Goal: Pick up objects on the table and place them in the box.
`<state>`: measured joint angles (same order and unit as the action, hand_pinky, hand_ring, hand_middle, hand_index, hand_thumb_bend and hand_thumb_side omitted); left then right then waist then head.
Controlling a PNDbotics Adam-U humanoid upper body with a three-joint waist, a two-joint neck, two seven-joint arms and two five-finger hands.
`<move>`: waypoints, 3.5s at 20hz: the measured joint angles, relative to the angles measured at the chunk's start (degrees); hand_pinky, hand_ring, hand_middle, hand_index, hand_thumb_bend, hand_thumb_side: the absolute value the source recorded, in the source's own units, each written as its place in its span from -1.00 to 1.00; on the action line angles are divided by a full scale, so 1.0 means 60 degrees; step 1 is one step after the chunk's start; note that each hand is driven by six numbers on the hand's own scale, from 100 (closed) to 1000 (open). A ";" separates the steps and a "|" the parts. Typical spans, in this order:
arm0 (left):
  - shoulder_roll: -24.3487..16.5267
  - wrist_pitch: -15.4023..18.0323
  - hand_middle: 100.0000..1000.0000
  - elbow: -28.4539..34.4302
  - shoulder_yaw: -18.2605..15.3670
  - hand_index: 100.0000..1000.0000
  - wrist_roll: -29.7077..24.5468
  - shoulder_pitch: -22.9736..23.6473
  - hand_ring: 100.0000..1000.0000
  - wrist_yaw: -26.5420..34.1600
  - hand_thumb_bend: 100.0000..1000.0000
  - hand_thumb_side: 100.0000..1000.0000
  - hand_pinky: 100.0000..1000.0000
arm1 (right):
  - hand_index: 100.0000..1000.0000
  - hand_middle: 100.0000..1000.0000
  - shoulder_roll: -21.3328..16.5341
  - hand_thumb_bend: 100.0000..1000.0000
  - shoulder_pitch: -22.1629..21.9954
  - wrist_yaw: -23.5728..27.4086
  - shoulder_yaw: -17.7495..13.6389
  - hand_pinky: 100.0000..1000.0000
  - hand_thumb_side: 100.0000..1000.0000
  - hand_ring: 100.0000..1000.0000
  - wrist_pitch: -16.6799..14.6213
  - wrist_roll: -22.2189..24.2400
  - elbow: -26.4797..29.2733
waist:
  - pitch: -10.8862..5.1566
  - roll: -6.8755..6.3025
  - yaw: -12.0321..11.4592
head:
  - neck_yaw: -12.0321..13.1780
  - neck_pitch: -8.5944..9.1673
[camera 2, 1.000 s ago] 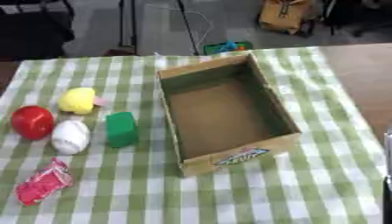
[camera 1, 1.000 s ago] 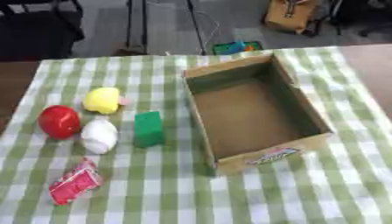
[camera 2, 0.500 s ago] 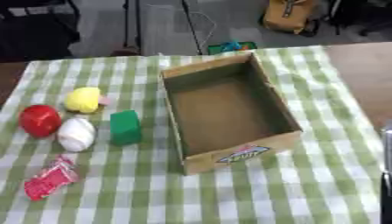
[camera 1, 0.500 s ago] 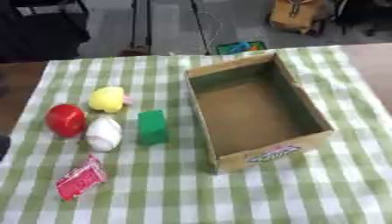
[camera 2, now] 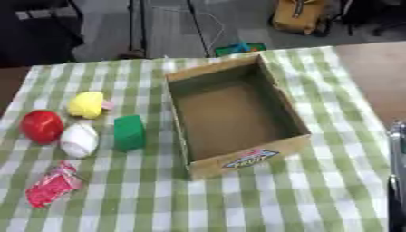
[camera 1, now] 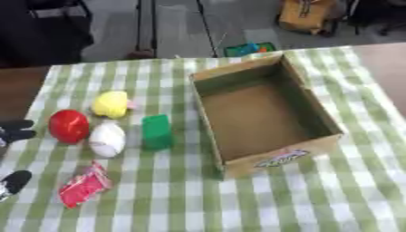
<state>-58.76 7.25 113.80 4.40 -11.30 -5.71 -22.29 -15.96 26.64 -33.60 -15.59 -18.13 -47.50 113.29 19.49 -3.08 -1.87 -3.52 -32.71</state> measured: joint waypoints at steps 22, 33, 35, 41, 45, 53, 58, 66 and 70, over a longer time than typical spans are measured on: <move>0.0483 -0.2442 1.00 0.0001 0.1474 1.00 -0.0218 -0.0962 1.00 0.2384 0.37 1.00 1.00 | 0.35 0.12 0.0004 -1.00 0.0009 0.0190 0.0074 0.03 0.75 0.27 0.0054 -0.0027 0.0000 | 0.0026 0.0040 0.0153 | 0.0228 0.0001; 0.1169 -0.3191 1.00 0.0001 0.1897 1.00 -0.1694 -0.0888 1.00 -0.0201 0.62 0.99 1.00 | 0.34 0.11 0.0021 -1.00 0.0012 0.0244 0.0074 0.03 0.76 0.27 0.0056 -0.0029 0.0000 | 0.0122 0.0067 0.0255 | 0.0312 0.0010; 0.1253 -0.3365 1.00 0.0001 0.1957 1.00 -0.1969 -0.0818 1.00 -0.0514 0.65 0.99 1.00 | 0.34 0.11 0.0023 -1.00 0.0015 0.0251 0.0074 0.03 0.76 0.27 0.0055 -0.0029 0.0000 | 0.0128 0.0079 0.0265 | 0.0331 0.0012; 0.1421 -0.3811 1.00 0.0000 0.2003 1.00 -0.2587 -0.0793 1.00 -0.1034 0.67 0.98 1.00 | 0.34 0.11 0.0026 -1.00 0.0017 0.0287 0.0074 0.02 0.76 0.27 0.0054 -0.0032 0.0000 | 0.0139 0.0111 0.0286 | 0.0387 0.0016; 0.1478 -0.4051 1.00 0.0000 0.1963 1.00 -0.2626 -0.0793 1.00 -0.1403 0.54 1.00 1.00 | 0.33 0.10 0.0026 -1.00 0.0017 0.0315 0.0074 0.02 0.76 0.26 0.0055 -0.0034 0.0000 | 0.0171 0.0116 0.0299 | 0.0395 0.0018; 0.1622 -0.4529 1.00 0.0000 0.1820 1.00 -0.2036 -0.0646 1.00 -0.2325 0.42 1.00 1.00 | 0.33 0.10 0.0026 -1.00 0.0018 0.0337 0.0076 0.02 0.75 0.27 0.0054 -0.0034 0.0000 | 0.0189 0.0155 0.0298 | 0.0410 0.0056; 0.1682 -0.4633 1.00 0.0000 0.1803 1.00 -0.1832 -0.0635 1.00 -0.2498 0.39 1.00 1.00 | 0.33 0.10 0.0026 -1.00 0.0022 0.0384 0.0078 0.02 0.75 0.27 0.0053 -0.0032 0.0000 | 0.0228 0.0174 0.0304 | 0.0443 0.0098; 0.1743 -0.4828 1.00 0.0000 0.1768 1.00 -0.2174 -0.0617 1.00 -0.2477 0.48 1.00 1.00 | 0.33 0.10 0.0026 -1.00 0.0092 0.0465 0.0082 0.02 0.75 0.27 0.0046 -0.0025 0.0000 | 0.0280 0.0178 0.0324 | 0.0483 0.0101; 0.1743 -0.4887 1.00 -0.0008 0.1802 1.00 -0.2499 -0.0627 1.00 -0.2385 0.50 1.00 1.00 | 0.33 0.10 0.0026 -1.00 0.0093 0.0490 0.0084 0.02 0.75 0.27 0.0045 -0.0024 0.0000 | 0.0293 0.0178 0.0356 | 0.0501 0.0102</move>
<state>-48.30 -22.08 113.76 15.21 -26.29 -9.48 -36.60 -15.80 27.19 -30.66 -15.09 -17.86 -47.64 113.29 21.25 -2.02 0.26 -0.51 -32.10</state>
